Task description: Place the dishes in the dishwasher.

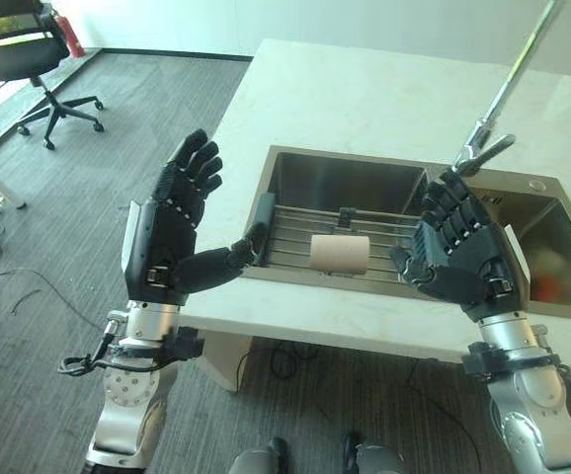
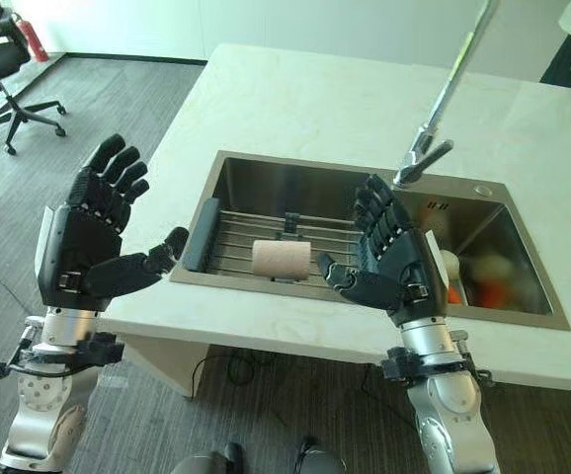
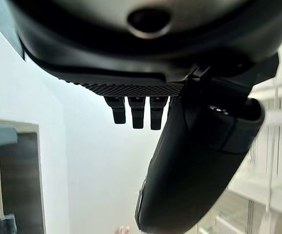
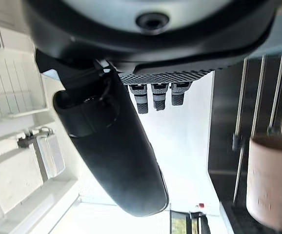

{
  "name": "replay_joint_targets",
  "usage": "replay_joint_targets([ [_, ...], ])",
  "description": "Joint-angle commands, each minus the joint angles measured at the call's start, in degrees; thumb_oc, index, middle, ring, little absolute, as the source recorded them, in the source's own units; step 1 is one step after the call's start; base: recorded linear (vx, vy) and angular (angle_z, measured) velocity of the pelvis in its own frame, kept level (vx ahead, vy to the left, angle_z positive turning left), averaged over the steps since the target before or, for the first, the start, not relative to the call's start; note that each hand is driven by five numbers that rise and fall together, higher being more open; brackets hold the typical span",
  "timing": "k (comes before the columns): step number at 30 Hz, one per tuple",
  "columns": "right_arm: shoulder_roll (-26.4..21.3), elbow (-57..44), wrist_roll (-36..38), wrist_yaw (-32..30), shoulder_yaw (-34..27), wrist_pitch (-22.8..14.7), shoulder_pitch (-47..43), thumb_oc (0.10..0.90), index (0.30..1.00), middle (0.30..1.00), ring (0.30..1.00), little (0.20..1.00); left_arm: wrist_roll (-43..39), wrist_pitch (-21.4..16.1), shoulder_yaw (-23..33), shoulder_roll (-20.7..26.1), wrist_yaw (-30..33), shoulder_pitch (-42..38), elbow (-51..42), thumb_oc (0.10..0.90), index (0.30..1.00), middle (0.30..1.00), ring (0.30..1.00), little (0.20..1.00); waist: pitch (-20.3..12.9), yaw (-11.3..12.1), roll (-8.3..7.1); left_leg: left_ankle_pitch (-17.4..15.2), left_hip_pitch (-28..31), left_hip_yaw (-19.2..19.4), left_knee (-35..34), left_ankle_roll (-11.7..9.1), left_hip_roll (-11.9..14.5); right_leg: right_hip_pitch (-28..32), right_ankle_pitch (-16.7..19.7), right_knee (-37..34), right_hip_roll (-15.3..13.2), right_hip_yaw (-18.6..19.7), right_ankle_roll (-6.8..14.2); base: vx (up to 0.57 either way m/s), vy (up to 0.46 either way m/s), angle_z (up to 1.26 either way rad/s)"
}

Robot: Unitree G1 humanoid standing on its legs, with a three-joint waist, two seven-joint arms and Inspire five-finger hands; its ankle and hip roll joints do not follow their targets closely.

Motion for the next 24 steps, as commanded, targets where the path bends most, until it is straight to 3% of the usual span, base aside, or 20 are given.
replay_joint_targets([
  [1, -1.92, -0.43, 1.69, -0.70, -1.85, -4.37, -5.30, 0.800, 0.900, 0.900, 0.900, 0.900, 2.75, -2.22, 0.54, 2.81, -1.64, -4.71, -3.84, 0.800, 0.900, 0.900, 0.900, 0.900, -5.95, -0.52, 0.41, -5.73, 2.37, 3.42, 0.79, -0.62, 1.46, 0.56, 0.63, -2.56, 0.37, -0.25, 3.28, 0.06, -0.158, -0.30],
  [9, -2.66, 1.00, 0.47, 0.76, -1.76, -1.78, -6.43, 0.800, 0.900, 0.900, 0.900, 0.900, 4.41, -0.60, 1.51, 8.29, -5.21, -9.51, -1.75, 0.800, 0.900, 0.900, 0.900, 0.900, -6.89, -2.78, 2.70, -5.60, 3.41, 4.70, 0.79, -1.47, 2.20, 1.33, -0.16, -2.56, 1.59, 0.95, 2.81, 0.03, -0.062, -0.12],
  [14, -3.08, 2.10, -0.73, 2.38, -1.34, -0.52, -7.74, 0.800, 0.900, 0.900, 0.900, 0.900, 4.57, 3.86, 1.23, 11.87, -6.38, -13.37, 2.11, 0.800, 0.900, 0.900, 0.900, 0.900, -7.53, -4.27, 3.96, -5.62, 3.94, 5.57, 0.79, -1.84, 2.58, 1.60, -0.50, -2.56, 2.14, 1.86, 2.76, 0.03, 0.021, -0.08],
  [16, -5.03, 2.71, -0.33, 4.01, -1.72, 0.49, -8.19, 0.800, 0.900, 0.900, 0.900, 0.900, 5.79, 7.86, 0.27, 15.92, -8.15, -16.10, 7.07, 0.800, 0.900, 0.900, 0.900, 0.900, -7.99, -5.42, 4.70, -5.60, 4.29, 6.50, 0.79, -2.05, 2.70, 1.65, -0.59, -2.56, 2.38, 2.63, 2.78, 0.04, 0.076, -0.14],
  [24, -7.71, 4.23, 0.29, 7.51, -2.97, 1.59, -8.21, 0.800, 0.900, 0.900, 0.900, 0.900, 7.08, 10.97, -2.14, 21.69, -10.24, -21.26, 21.96, 0.800, 0.900, 0.900, 0.900, 0.900, -8.29, -7.85, 5.85, -6.27, 5.57, 8.60, 0.79, -2.03, 2.99, 1.91, -0.88, -2.56, 2.89, 4.36, 3.05, 0.02, 0.062, -0.13],
])
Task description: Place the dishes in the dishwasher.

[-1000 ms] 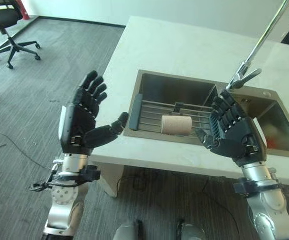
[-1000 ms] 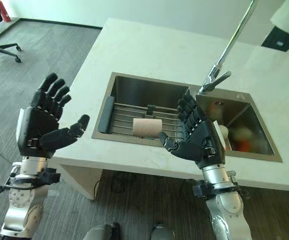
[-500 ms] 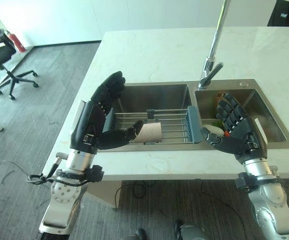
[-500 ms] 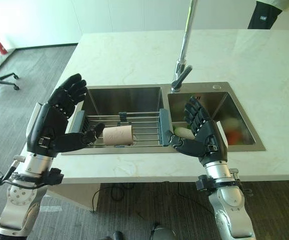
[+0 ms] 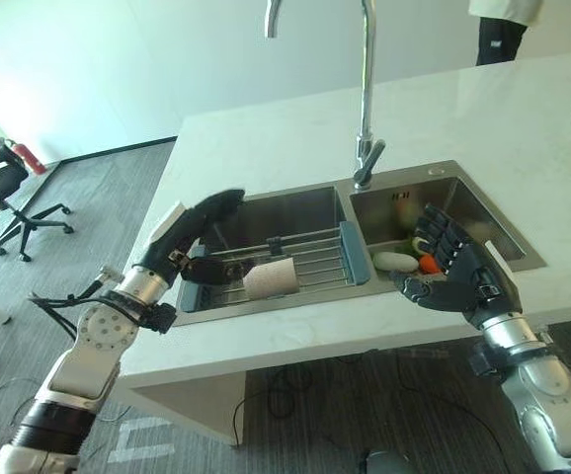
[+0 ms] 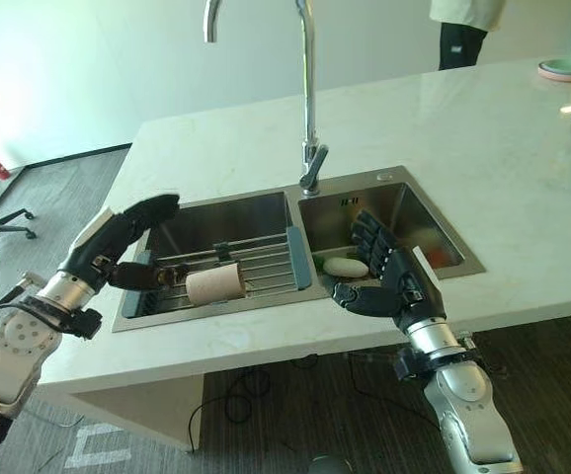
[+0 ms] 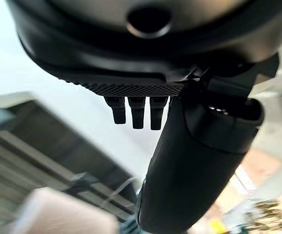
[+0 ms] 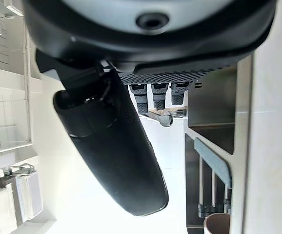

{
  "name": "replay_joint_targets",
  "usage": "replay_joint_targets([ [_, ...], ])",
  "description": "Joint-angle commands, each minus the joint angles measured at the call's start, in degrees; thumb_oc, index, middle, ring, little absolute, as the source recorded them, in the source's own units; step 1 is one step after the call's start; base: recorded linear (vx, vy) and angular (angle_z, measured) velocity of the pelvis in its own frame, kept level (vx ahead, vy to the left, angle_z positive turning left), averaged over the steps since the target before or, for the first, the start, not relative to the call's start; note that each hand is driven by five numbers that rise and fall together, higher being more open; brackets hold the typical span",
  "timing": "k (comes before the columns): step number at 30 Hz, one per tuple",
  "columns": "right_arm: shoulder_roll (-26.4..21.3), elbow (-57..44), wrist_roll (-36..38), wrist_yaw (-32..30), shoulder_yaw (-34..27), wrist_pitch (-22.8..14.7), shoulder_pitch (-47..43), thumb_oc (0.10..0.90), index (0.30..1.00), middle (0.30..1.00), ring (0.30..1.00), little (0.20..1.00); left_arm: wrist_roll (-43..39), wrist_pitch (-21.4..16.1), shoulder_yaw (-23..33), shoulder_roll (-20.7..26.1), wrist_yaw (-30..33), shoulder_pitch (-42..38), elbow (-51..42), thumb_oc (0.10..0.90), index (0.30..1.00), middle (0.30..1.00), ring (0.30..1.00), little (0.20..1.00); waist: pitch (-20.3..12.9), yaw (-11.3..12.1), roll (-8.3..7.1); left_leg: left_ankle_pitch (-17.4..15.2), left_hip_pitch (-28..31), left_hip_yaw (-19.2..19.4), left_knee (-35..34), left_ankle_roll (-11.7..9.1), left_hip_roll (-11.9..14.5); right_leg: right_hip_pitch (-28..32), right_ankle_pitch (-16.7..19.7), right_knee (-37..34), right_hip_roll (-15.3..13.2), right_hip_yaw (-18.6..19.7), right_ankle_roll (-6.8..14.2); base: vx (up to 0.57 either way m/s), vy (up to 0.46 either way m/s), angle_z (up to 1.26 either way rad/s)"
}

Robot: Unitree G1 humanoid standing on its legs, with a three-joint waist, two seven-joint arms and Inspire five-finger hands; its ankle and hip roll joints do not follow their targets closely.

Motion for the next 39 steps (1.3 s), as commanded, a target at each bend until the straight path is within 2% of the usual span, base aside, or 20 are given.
replay_joint_targets([
  [1, -0.50, -4.23, 0.56, 2.16, -2.89, -4.65, -7.05, 0.800, 0.900, 0.900, 0.900, 0.900, 0.53, -2.48, 2.43, 1.40, 0.64, -8.30, -2.35, 0.800, 0.900, 0.900, 0.900, 0.900, -1.91, -0.84, -0.62, -7.38, 2.16, 3.58, 4.60, 0.41, 0.93, 4.76, 1.50, -6.66, 0.35, -0.45, 4.95, 0.00, 0.039, -0.13],
  [8, -2.56, -3.55, 1.51, 4.49, -3.53, -3.93, -7.56, 0.800, 0.900, 0.900, 0.900, 0.900, 0.68, -1.11, -1.73, 3.41, -1.72, -13.76, 10.40, 0.800, 0.900, 0.900, 0.900, 0.900, -1.85, -3.41, 0.16, -8.14, 3.58, 5.73, 4.60, 0.63, 1.04, 4.97, 1.38, -6.66, 0.90, 1.36, 5.30, 0.01, 0.041, -0.15],
  [14, -3.33, -3.00, 1.83, 6.23, -4.54, -3.70, -7.24, 0.800, 0.900, 0.900, 0.900, 0.900, 0.33, -0.75, -3.58, 4.25, -2.97, -17.28, 16.88, 0.800, 0.900, 0.900, 0.900, 0.900, -1.94, -5.30, 0.56, -8.50, 4.27, 7.54, 4.60, 0.82, 1.11, 4.54, 1.72, -6.66, 1.42, 2.90, 5.62, -0.01, 0.027, -0.17],
  [24, -3.88, -2.88, 2.20, 7.73, -5.76, -3.20, -6.27, 0.800, 0.900, 0.900, 0.900, 0.900, 0.64, 0.64, -5.14, 3.98, -4.64, -19.37, 21.43, 0.800, 0.900, 0.900, 0.900, 0.900, -2.11, -6.87, 0.82, -8.98, 4.92, 9.51, 4.60, 1.16, 1.13, 3.94, 2.08, -6.66, 1.86, 3.87, 5.97, -0.01, 0.005, -0.10],
  [35, -4.12, -3.10, 1.90, 8.38, -6.28, -2.25, -5.83, 0.800, 0.900, 0.900, 0.900, 0.900, 2.01, 6.23, -7.23, 4.81, -11.24, -18.60, 22.98, 0.800, 0.900, 0.900, 0.900, 0.900, -2.03, -7.20, 1.27, -9.01, 5.07, 10.05, 4.60, 1.41, 0.76, 3.85, 2.44, -6.66, 1.95, 4.54, 6.32, 0.00, 0.013, -0.06],
  [39, -4.59, -2.72, 2.02, 8.59, -6.49, -2.13, -5.97, 0.800, 0.900, 0.900, 0.900, 0.900, 2.40, 7.21, -7.60, 5.14, -12.97, -18.76, 24.09, 0.800, 0.900, 0.900, 0.900, 0.900, -1.95, -7.15, 1.21, -8.90, 5.02, 9.94, 4.60, 1.42, 0.67, 3.92, 2.53, -6.66, 1.91, 4.68, 6.38, 0.00, 0.008, 0.00],
])
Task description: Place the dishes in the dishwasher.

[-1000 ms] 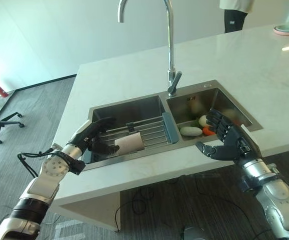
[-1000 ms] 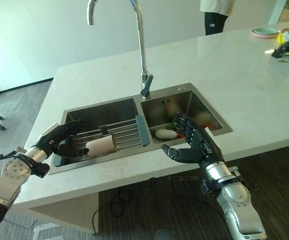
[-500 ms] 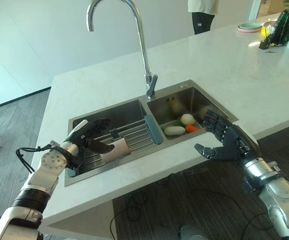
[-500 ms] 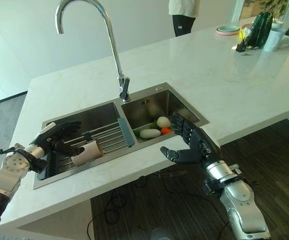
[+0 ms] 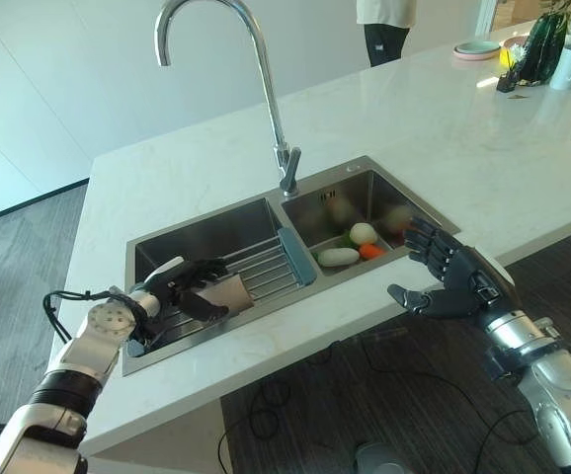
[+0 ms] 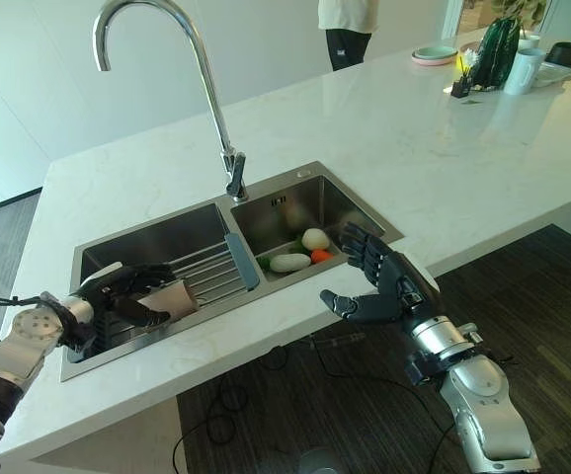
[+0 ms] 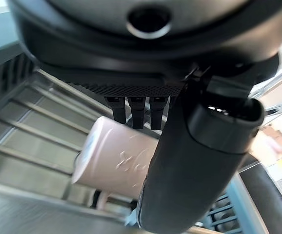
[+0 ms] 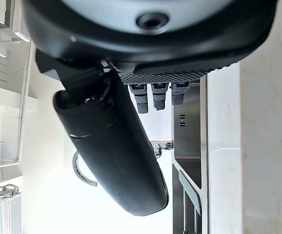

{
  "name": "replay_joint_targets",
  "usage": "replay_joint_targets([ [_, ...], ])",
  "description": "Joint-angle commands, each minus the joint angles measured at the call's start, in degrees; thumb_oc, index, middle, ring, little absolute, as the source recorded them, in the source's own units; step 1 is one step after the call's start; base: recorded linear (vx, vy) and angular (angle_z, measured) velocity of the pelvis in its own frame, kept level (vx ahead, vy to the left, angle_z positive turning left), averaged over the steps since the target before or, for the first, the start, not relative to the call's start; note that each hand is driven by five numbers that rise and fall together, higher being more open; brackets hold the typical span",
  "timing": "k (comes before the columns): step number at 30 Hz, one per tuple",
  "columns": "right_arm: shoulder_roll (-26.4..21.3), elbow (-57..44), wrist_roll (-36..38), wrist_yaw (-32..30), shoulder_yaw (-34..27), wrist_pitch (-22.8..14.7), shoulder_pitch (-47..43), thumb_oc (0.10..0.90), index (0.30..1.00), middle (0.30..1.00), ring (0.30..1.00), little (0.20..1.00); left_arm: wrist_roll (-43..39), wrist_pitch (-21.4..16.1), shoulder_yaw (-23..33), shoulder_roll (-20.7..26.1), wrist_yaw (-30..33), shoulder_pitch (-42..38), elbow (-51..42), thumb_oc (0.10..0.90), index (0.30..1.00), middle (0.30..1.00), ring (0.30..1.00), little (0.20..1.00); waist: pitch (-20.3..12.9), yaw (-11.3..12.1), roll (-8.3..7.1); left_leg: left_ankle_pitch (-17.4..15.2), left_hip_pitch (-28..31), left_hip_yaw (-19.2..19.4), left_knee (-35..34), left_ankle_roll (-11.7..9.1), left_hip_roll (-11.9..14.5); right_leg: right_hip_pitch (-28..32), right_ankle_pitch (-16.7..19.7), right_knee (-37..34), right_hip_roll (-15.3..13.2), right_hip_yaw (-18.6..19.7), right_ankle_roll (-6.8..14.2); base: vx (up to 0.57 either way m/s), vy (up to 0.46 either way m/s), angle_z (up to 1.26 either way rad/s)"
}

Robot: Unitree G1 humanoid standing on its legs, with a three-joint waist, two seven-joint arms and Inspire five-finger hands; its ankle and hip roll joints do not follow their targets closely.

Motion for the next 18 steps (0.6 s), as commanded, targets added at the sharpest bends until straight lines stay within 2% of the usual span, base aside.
replay_joint_targets([
  [1, -1.69, -3.19, 1.85, 0.23, -4.26, -4.75, -5.51, 0.800, 0.900, 0.900, 0.900, 0.900, 0.76, -1.47, 3.31, 5.10, -0.19, -6.91, -0.81, 0.800, 0.900, 0.900, 0.900, 0.900, -1.93, -0.18, 0.21, -8.82, 0.80, 2.33, 7.50, 1.22, 0.13, 3.17, -0.92, -2.69, -0.78, -1.82, 5.90, 0.01, 0.032, 0.00],
  [18, -2.80, -3.51, 1.08, 0.38, -4.22, -4.23, -6.04, 0.800, 0.900, 0.900, 0.900, 0.900, 4.58, 1.75, 4.04, 4.41, 2.02, -6.77, 2.72, 0.800, 0.900, 0.900, 0.900, 0.900, -2.10, 0.21, -0.55, -8.61, 0.49, 2.28, 7.50, 1.41, 0.17, 3.25, -1.06, -2.69, -0.69, -1.68, 5.98, 0.00, 0.002, 0.00],
])
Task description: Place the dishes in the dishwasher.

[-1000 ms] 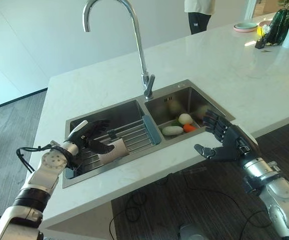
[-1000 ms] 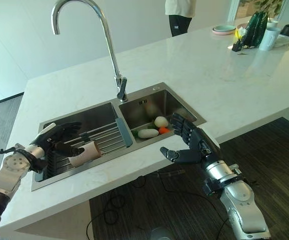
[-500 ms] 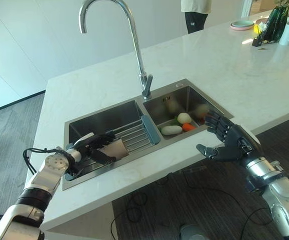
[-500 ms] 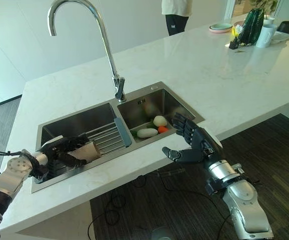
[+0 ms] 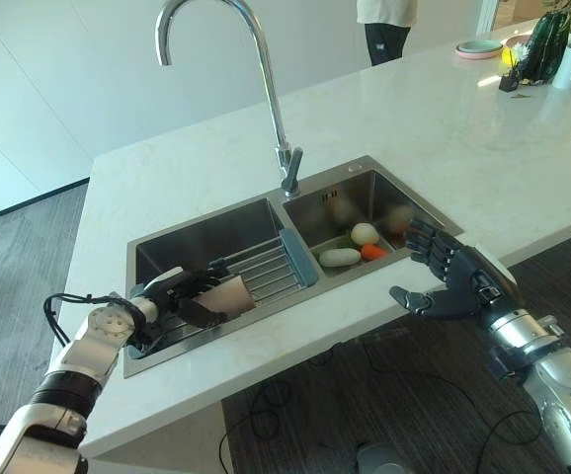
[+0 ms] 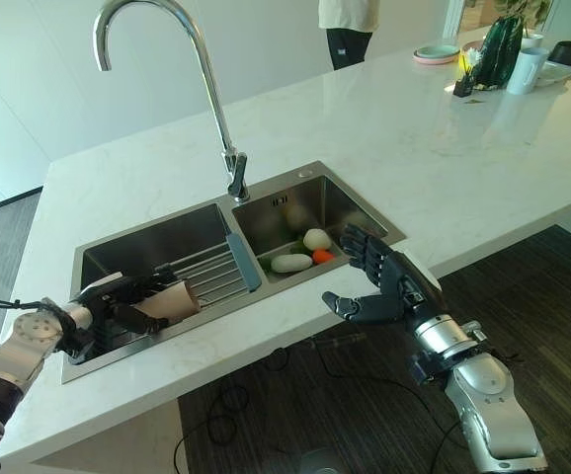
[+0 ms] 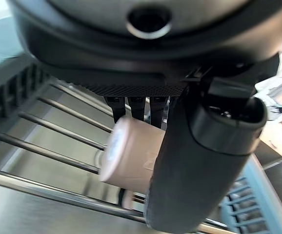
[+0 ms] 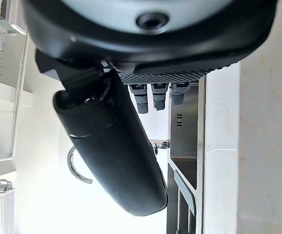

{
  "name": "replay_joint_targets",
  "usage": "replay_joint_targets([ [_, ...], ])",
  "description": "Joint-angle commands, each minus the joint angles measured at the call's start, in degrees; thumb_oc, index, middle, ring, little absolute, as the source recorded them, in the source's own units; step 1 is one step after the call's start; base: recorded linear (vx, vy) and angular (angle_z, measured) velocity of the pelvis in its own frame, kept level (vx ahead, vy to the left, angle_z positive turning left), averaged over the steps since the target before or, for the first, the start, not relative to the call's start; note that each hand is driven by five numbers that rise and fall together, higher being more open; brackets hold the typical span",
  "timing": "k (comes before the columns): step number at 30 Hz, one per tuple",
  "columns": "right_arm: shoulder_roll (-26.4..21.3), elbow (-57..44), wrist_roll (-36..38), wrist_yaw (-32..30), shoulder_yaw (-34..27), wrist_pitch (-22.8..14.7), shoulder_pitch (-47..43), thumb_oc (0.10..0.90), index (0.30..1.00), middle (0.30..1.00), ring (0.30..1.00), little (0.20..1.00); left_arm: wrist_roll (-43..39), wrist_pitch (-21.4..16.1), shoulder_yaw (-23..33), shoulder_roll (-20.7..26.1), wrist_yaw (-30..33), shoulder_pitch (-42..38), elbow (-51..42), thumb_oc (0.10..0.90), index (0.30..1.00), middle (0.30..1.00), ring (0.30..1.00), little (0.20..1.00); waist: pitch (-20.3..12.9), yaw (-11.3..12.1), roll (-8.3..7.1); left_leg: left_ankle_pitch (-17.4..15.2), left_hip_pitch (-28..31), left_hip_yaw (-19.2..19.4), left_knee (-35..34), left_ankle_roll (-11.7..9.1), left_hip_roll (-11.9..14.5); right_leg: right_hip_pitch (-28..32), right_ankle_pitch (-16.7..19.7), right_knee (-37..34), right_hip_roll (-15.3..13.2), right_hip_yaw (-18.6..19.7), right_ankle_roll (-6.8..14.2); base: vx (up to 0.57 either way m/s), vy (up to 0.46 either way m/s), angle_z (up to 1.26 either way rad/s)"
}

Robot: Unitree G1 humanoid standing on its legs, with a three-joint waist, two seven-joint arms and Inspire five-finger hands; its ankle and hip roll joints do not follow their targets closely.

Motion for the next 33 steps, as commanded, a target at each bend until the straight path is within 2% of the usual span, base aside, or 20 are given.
replay_joint_targets([
  [1, -0.91, -3.42, 1.33, 0.34, -4.18, -4.73, -6.14, 0.800, 0.900, 0.900, 0.900, 0.900, 2.10, -0.40, 3.75, 4.36, 2.49, -6.81, 0.33, 0.800, 0.900, 0.900, 0.900, 0.900, -2.11, 0.18, -0.74, -8.60, -0.10, 2.25, 8.41, 1.40, 0.27, 2.72, -1.01, -1.86, -0.90, -1.65, 5.95, 0.00, 0.000, 0.00],
  [7, -1.10, -3.54, 0.42, 1.11, -3.63, -4.06, -6.44, 0.800, 0.900, 0.900, 0.900, 0.900, 3.11, 1.84, 3.24, 3.73, -0.05, -6.83, 1.96, 0.800, 0.900, 0.900, 0.900, 0.900, -2.14, 0.06, -0.76, -8.64, 0.02, 2.58, 8.41, 1.47, 0.30, 2.73, -1.01, -1.86, -0.87, -1.44, 6.02, 0.00, 0.000, 0.00],
  [11, -1.60, -3.71, 0.13, 1.42, -3.13, -3.36, -6.86, 0.800, 0.900, 0.900, 0.900, 0.900, 3.51, 5.12, 2.39, 3.24, -4.13, -6.90, 2.94, 0.800, 0.900, 0.900, 0.900, 0.900, -2.16, 0.05, -0.74, -8.68, 0.03, 2.65, 8.41, 1.54, 0.20, 2.67, -0.99, -1.86, -0.79, -1.32, 6.05, 0.00, 0.000, 0.00],
  [13, -1.89, -3.62, 0.21, 1.40, -2.99, -3.31, -7.04, 0.800, 0.900, 0.900, 0.900, 0.900, 3.97, 5.18, 2.26, 3.21, -5.24, -6.72, 3.41, 0.800, 0.900, 0.900, 0.900, 0.900, -2.13, 0.06, -0.74, -8.64, 0.06, 2.70, 8.41, 1.58, 0.16, 2.73, -1.01, -1.86, -0.74, -1.21, 6.01, 0.00, 0.000, 0.00],
  [14, -1.97, -3.57, 0.25, 1.40, -2.91, -3.32, -7.12, 0.800, 0.900, 0.900, 0.900, 0.900, 4.16, 4.83, 2.09, 3.19, -5.66, -6.71, 3.66, 0.755, 0.832, 0.832, 0.832, 0.832, -2.11, 0.08, -0.75, -8.62, 0.09, 2.68, 8.41, 1.60, 0.12, 2.81, -1.03, -1.86, -0.74, -1.20, 6.03, 0.00, 0.000, 0.00],
  [15, -1.98, -3.55, 0.33, 1.39, -2.90, -3.32, -7.16, 0.800, 0.900, 0.900, 0.900, 0.900, 4.48, 4.80, 2.00, 3.20, -6.07, -6.76, 3.59, 0.668, 0.702, 0.702, 0.702, 0.702, -2.12, 0.10, -0.76, -8.65, 0.14, 2.72, 8.41, 1.62, 0.12, 2.87, -1.07, -1.86, -0.75, -1.22, 6.05, 0.00, 0.000, 0.00],
  [17, -2.16, -3.55, 0.81, 1.33, -3.01, -3.83, -7.07, 0.800, 0.900, 0.900, 0.900, 0.900, 4.27, 3.41, 1.62, 3.52, -5.90, -6.94, 3.15, 0.416, 0.324, 0.324, 0.324, 0.324, -2.06, -0.01, -0.83, -8.65, 0.21, 2.80, 8.41, 1.63, 0.12, 2.88, -1.03, -1.86, -0.75, -1.17, 6.06, 0.00, 0.000, 0.00],
  [18, -2.20, -3.54, 1.09, 1.38, -3.12, -4.00, -7.00, 0.800, 0.900, 0.900, 0.900, 0.900, 4.34, 2.79, 1.62, 3.56, -5.80, -6.97, 3.11, 0.400, 0.300, 0.300, 0.300, 0.300, -2.05, -0.03, -0.85, -8.65, 0.22, 2.82, 8.41, 1.63, 0.13, 2.88, -1.03, -1.86, -0.76, -1.18, 6.06, 0.00, 0.000, 0.00],
  [21, -2.21, -3.53, 1.24, 1.43, -3.30, -4.25, -6.83, 0.800, 0.900, 0.900, 0.900, 0.900, 3.70, 1.93, 1.47, 4.00, -5.34, -7.24, 1.84, 0.400, 0.300, 0.300, 0.300, 0.300, -2.09, -0.01, -0.90, -8.71, 0.21, 2.79, 8.41, 1.63, 0.10, 2.88, -1.02, -1.86, -0.75, -1.15, 6.10, 0.00, 0.000, 0.00],
  [26, -1.88, -3.18, 0.83, 1.57, -3.27, -4.71, -6.25, 0.800, 0.900, 0.900, 0.900, 0.900, 3.04, -1.60, 1.40, 4.83, -1.49, -7.91, -1.03, 0.400, 0.300, 0.300, 0.300, 0.300, -2.11, 0.19, -1.18, -8.76, 0.16, 2.68, 8.41, 1.66, 0.10, 2.85, -0.96, -1.86, -0.82, -1.25, 6.14, 0.00, 0.000, 0.00],
  [33, -1.81, -3.07, 0.83, 1.34, -3.45, -4.75, -6.27, 0.800, 0.900, 0.900, 0.900, 0.900, 4.20, -3.16, 1.55, 5.12, 2.23, -8.37, -3.09, 0.400, 0.300, 0.300, 0.300, 0.300, -2.20, 0.42, -1.44, -8.77, -0.02, 2.42, 8.41, 1.68, 0.03, 2.82, -1.01, -1.86, -0.88, -1.33, 6.17, 0.00, 0.000, 0.00],
])
